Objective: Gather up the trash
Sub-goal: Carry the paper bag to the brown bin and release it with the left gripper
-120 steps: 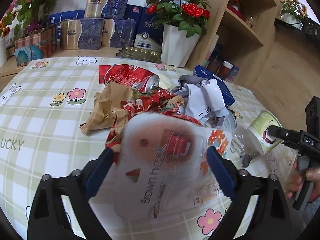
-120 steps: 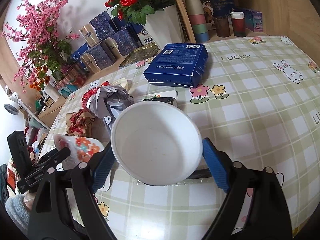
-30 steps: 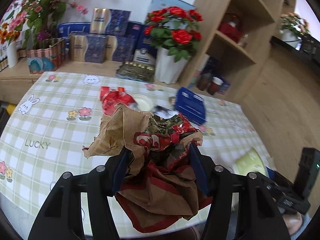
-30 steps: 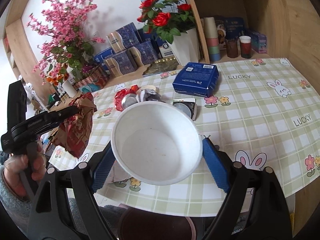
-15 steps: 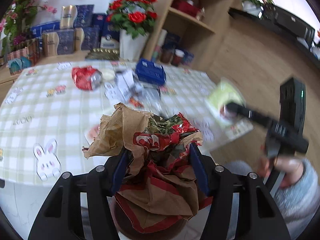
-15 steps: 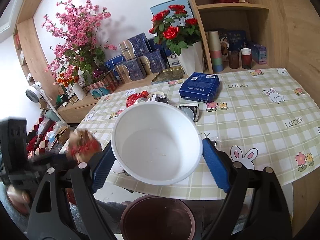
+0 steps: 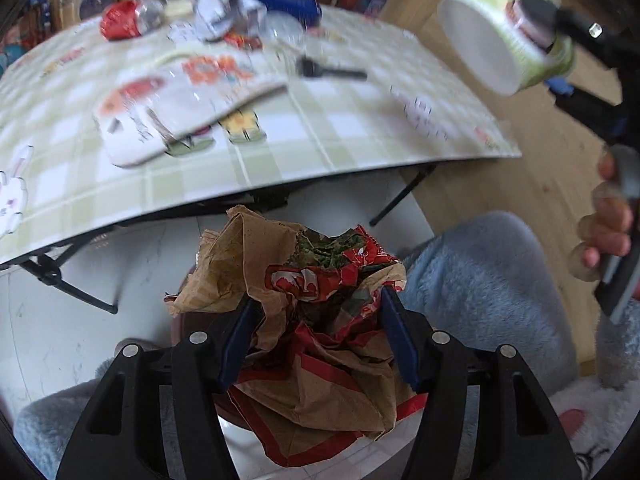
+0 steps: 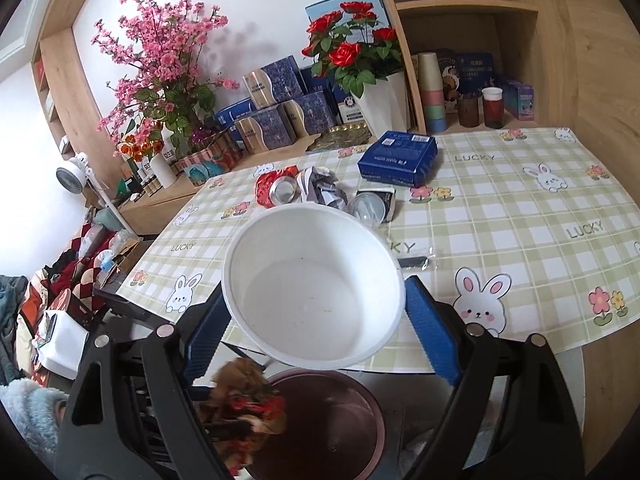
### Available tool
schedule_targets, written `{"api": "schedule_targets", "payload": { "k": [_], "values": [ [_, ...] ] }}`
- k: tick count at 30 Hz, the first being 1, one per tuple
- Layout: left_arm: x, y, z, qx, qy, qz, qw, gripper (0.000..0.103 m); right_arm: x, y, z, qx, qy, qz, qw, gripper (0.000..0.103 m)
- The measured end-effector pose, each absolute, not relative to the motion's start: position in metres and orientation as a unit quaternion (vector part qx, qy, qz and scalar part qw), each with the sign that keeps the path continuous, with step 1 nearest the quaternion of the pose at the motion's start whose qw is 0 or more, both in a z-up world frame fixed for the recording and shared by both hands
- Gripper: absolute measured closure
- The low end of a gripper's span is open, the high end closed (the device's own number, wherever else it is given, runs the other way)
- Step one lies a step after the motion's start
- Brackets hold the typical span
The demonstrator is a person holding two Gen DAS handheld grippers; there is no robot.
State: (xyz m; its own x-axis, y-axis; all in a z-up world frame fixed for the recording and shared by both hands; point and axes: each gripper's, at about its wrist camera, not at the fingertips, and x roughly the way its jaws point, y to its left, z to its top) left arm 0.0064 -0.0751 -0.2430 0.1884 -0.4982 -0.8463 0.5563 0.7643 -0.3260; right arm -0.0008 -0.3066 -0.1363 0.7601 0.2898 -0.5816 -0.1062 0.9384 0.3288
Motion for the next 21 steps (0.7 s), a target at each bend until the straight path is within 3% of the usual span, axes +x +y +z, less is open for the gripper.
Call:
{"api": "schedule_targets", "payload": {
  "k": [10, 21],
  "values": [
    [0.009, -0.122, -0.315, 0.1, 0.593, -0.344, 0.721, 0.041, 0.004, -0.324, -0.159, 0.147, 0.349, 0.096, 0.921, 0.019],
    [0.016, -0.144, -0.314, 0.087, 0.581, -0.363, 0.723, 0.026, 0.001, -0.346, -0.17, 0.166, 0.349, 0.079, 0.919, 0.019]
  ]
}}
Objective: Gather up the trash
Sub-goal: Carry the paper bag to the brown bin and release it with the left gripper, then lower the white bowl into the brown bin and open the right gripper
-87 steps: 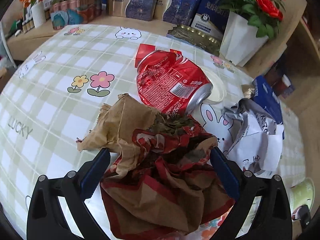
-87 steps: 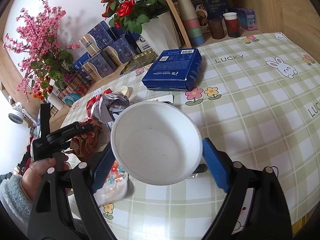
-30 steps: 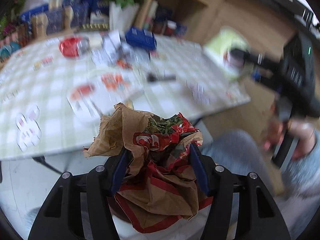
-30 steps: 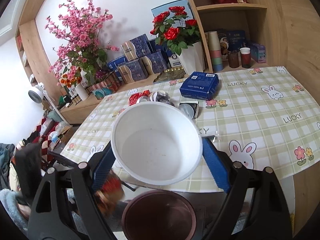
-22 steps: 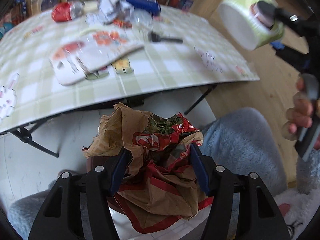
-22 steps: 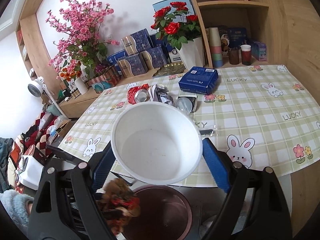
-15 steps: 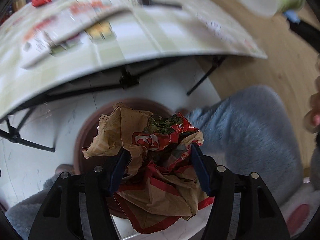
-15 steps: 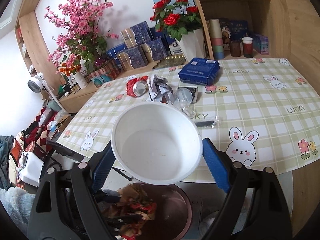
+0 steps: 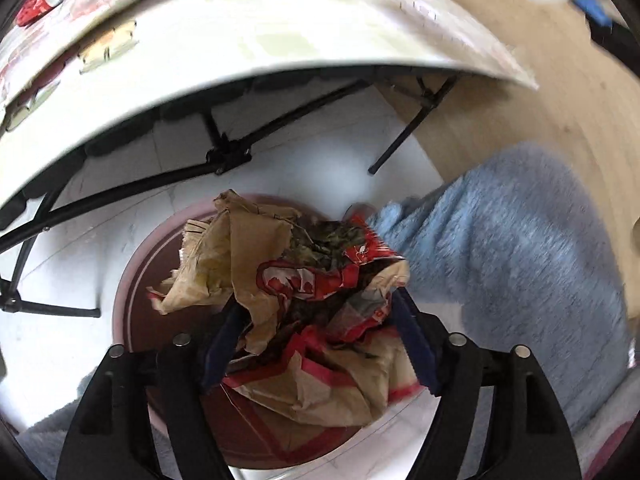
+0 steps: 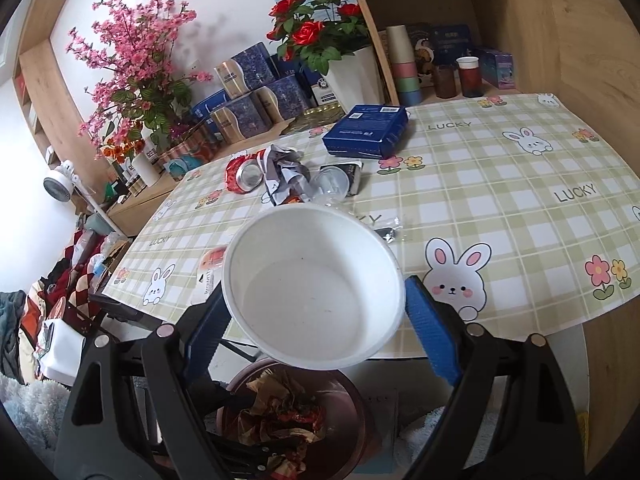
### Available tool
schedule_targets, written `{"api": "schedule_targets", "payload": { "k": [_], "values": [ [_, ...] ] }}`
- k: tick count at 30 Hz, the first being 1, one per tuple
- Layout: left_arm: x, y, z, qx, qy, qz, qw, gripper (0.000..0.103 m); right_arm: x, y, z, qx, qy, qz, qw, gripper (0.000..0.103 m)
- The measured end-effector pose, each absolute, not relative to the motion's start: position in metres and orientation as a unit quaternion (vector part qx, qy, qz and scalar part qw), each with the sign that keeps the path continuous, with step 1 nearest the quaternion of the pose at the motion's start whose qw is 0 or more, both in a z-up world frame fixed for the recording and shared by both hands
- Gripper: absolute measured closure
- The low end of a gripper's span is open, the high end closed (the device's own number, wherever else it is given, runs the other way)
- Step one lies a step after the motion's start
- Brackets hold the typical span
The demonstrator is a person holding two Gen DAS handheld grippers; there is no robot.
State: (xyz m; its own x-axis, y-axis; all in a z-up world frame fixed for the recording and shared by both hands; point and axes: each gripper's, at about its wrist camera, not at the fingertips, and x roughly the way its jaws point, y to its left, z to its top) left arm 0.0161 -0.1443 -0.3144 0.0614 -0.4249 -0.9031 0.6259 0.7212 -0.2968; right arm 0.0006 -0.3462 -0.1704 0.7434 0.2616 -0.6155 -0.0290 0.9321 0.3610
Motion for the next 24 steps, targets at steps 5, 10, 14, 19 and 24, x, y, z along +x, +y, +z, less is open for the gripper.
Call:
{"api": "schedule_targets", "payload": {
  "k": [5, 10, 14, 19, 24],
  "values": [
    [0.02, -0.144, -0.29, 0.058, 0.55, -0.371, 0.746, 0.02, -0.001, -0.349, -0.174, 0.174, 0.352, 0.074, 0.917, 0.019],
    [0.021, -0.129, -0.258, 0.05, 0.51, -0.359, 0.78, 0.019, -0.003, -0.345, -0.171, 0.167, 0.353, 0.078, 0.917, 0.019],
    [0.02, -0.098, -0.22, 0.023, 0.457, -0.314, 0.832, 0.011, -0.006, -0.339, -0.173, 0.158, 0.359, 0.082, 0.916, 0.019],
    [0.014, -0.05, -0.176, 0.004, 0.388, -0.232, 0.892, 0.006, -0.01, -0.329, -0.181, 0.144, 0.379, 0.087, 0.91, 0.019],
    [0.006, -0.005, -0.148, 0.003, 0.328, -0.153, 0.932, 0.006, -0.016, -0.31, -0.194, 0.106, 0.405, 0.093, 0.903, 0.019]
  ]
}}
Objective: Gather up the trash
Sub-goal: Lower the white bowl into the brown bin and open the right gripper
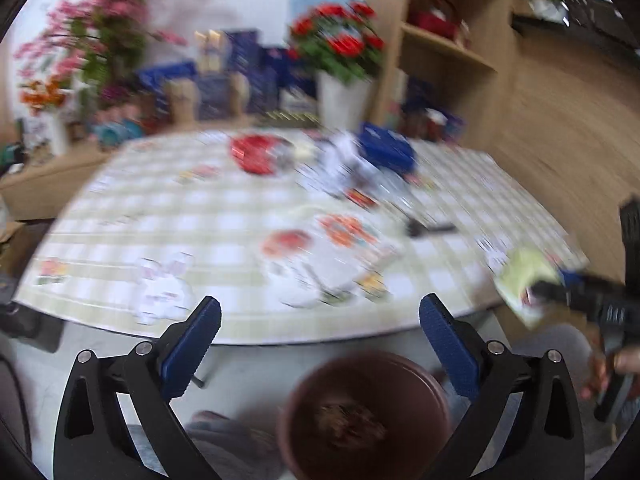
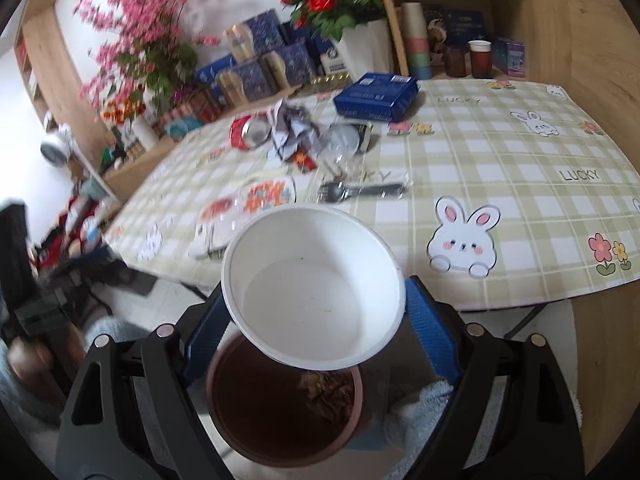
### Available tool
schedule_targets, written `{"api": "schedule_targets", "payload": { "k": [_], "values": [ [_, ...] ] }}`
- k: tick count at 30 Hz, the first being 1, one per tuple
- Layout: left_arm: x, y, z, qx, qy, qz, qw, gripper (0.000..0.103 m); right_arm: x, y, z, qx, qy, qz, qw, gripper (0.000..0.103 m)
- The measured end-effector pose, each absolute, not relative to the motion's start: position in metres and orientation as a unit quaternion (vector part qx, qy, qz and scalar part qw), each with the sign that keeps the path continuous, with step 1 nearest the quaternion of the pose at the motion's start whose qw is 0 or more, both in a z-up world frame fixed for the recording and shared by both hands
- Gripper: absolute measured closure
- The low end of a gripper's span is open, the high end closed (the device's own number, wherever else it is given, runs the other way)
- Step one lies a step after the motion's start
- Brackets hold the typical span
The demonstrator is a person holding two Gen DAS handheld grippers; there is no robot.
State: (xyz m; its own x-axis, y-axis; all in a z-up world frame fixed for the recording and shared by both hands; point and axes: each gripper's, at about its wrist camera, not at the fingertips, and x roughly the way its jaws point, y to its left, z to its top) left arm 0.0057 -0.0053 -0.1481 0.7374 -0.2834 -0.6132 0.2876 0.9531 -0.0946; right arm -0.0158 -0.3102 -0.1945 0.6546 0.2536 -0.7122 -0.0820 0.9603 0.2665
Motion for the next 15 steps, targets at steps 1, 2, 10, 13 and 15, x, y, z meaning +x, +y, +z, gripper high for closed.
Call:
{"api": "schedule_targets", "payload": {
  "k": [1, 2, 10, 13, 15],
  "values": [
    [0.001, 0.0, -0.145, -0.003, 0.32, -0.146, 0.936, 0.006, -0.017, -0.305, -0.199, 0.099, 0.413, 0.097, 0.9, 0.019],
    [-0.002, 0.007, -0.143, -0.007, 0.312, -0.138, 0.94, 0.006, -0.017, -0.301, -0.202, 0.095, 0.418, 0.102, 0.898, 0.019],
    [-0.013, 0.029, -0.15, -0.004, 0.298, -0.117, 0.947, 0.006, -0.014, -0.256, -0.236, 0.068, 0.472, 0.147, 0.867, 0.019],
    [-0.014, 0.036, -0.154, -0.009, 0.297, -0.111, 0.948, 0.006, -0.009, -0.236, -0.253, 0.053, 0.494, 0.168, 0.851, 0.019],
    [-0.012, 0.043, -0.16, -0.016, 0.302, -0.109, 0.947, 0.006, -0.007, -0.223, -0.265, 0.04, 0.506, 0.181, 0.842, 0.019]
  ]
}}
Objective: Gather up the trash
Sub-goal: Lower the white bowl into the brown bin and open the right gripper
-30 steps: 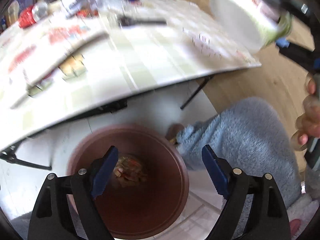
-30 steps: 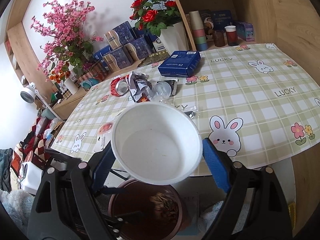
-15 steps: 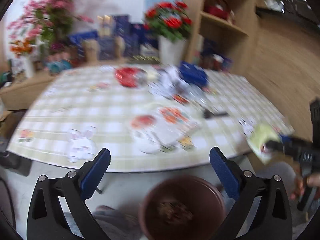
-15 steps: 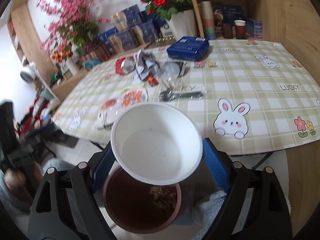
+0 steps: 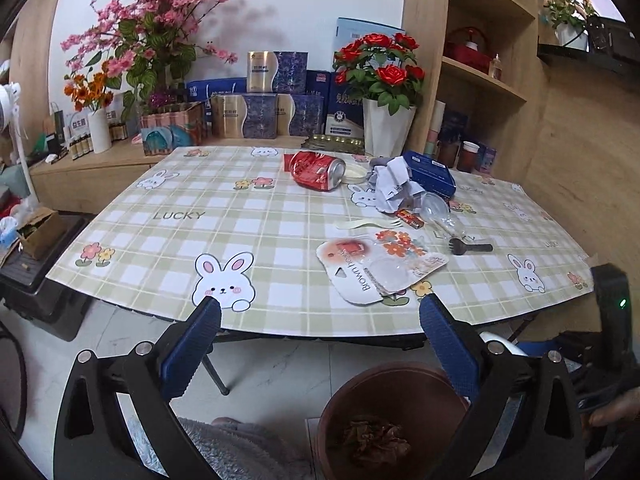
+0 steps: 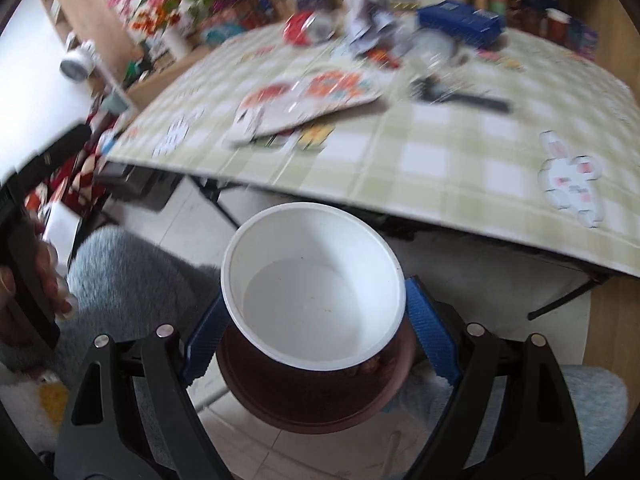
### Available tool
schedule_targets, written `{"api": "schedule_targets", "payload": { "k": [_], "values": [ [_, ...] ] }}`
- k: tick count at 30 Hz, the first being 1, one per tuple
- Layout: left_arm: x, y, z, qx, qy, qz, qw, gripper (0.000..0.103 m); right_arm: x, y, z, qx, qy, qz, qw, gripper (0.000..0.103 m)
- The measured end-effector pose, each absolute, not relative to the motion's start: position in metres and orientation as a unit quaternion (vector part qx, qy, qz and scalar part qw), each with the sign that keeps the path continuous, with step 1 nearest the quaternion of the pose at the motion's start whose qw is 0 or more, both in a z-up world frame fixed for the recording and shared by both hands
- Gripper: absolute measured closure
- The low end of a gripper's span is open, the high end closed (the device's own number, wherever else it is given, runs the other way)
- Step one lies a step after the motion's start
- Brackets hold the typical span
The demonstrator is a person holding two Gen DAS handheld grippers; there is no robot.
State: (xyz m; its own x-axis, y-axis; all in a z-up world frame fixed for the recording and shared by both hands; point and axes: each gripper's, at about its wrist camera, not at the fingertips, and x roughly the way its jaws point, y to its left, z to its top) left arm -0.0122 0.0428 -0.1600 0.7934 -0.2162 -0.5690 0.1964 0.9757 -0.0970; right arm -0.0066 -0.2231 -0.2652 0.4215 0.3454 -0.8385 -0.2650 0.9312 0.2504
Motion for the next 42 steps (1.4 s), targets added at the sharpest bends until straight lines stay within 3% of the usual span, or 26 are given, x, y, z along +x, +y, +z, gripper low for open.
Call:
{"api": "schedule_targets", "payload": {
  "k": [8, 16, 17, 18, 21, 35, 42],
  "values": [
    [-0.01, 0.067, -0.177, -0.047, 0.308, -0.079, 0.947, 0.006, 0.009, -0.162, -0.328, -0.03, 0.569, 0.224, 0.791, 0.019],
    [-0.009, 0.069, -0.184, -0.044, 0.315, -0.078, 0.945, 0.006, 0.019, -0.14, -0.348, -0.048, 0.589, 0.243, 0.769, 0.017],
    [-0.008, 0.068, -0.185, -0.043, 0.319, -0.08, 0.943, 0.006, 0.02, -0.14, -0.349, -0.045, 0.591, 0.245, 0.767, 0.015],
    [-0.007, 0.066, -0.187, -0.041, 0.323, -0.081, 0.942, 0.006, 0.021, -0.141, -0.349, -0.043, 0.592, 0.246, 0.767, 0.006],
    [-0.005, 0.063, -0.189, -0.037, 0.328, -0.089, 0.94, 0.006, 0.02, -0.145, -0.346, -0.034, 0.59, 0.238, 0.771, 0.006],
    [0.0, 0.054, -0.198, -0.024, 0.353, -0.094, 0.93, 0.006, 0.001, -0.21, -0.271, 0.015, 0.44, 0.16, 0.884, 0.006],
    [0.0, 0.048, -0.2, -0.012, 0.358, -0.102, 0.928, 0.006, 0.0, -0.23, -0.252, 0.054, 0.402, 0.142, 0.903, 0.006]
  ]
}}
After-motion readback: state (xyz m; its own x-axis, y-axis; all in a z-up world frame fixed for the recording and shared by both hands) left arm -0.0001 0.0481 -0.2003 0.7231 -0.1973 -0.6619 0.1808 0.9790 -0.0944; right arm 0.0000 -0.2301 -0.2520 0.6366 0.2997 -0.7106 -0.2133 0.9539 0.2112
